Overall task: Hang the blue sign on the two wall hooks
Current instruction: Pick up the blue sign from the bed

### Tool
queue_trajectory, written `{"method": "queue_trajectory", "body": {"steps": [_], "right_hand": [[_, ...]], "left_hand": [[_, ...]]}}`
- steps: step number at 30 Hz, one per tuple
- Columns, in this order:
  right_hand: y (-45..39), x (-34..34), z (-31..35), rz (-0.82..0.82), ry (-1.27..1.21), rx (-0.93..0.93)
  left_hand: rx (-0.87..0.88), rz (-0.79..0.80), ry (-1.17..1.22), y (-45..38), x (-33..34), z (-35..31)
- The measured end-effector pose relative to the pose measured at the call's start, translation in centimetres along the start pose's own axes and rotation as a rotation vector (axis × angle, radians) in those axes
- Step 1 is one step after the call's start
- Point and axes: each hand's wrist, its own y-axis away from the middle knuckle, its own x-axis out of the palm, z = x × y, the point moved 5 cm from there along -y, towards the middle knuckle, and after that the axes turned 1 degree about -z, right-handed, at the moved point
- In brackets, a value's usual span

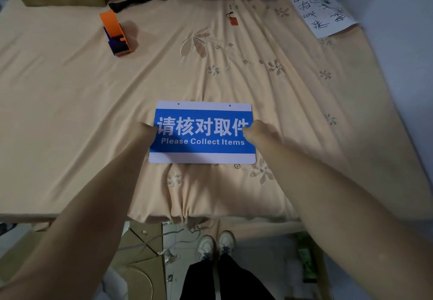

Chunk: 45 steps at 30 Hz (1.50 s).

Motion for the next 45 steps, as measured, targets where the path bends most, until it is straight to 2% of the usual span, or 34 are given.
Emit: {"method": "queue_trajectory", "body": {"steps": [4, 10, 15, 20, 25, 30, 35, 40, 45], "right_hand": [[-4.2, 1.8, -2.1, -0.003, -0.072, 0.1], [-4.6, 1.9, -2.8, -0.07, -0.144, 0.078], [0.5, -0.2, -1.3, -0.091, -0.25, 0.055], [0.2, -0.7, -1.4, -0.103, -0.282, 0.045], [0.1, -1.9, -1.0, -0.11, -0.415, 0.063], [0.5, -4.0, -0.1, -0.13, -0.5, 0.046], [1.7, -6.2, 1.5, -0.171, -0.608, -0.004], [3.3, -9.7, 4.0, -0.287, -0.728, -0.12], [5.5, -13.8, 7.5, -0.359, -0.911, -0.313]], "left_hand": [[-0.028, 0.01, 0.001, 0.0, 0.0, -0.2], [-0.02, 0.051, 0.103, 0.3, 0.0, -0.1], [-0.061, 0.064, 0.172, 0.3, -0.1, 0.5], [-0.094, 0.086, 0.297, 1.0, 0.1, 0.6], [-0.122, 0.079, 0.383, 1.3, 0.1, 0.2], [-0.031, 0.084, 0.43, 1.8, -0.2, -1.2], [0.047, -0.001, 0.569, 2.9, -2.2, -3.6], [0.198, -0.044, 0.667, 4.0, -4.6, -7.7], [0.348, -0.088, 0.826, 6.3, -7.6, -12.7]]}}
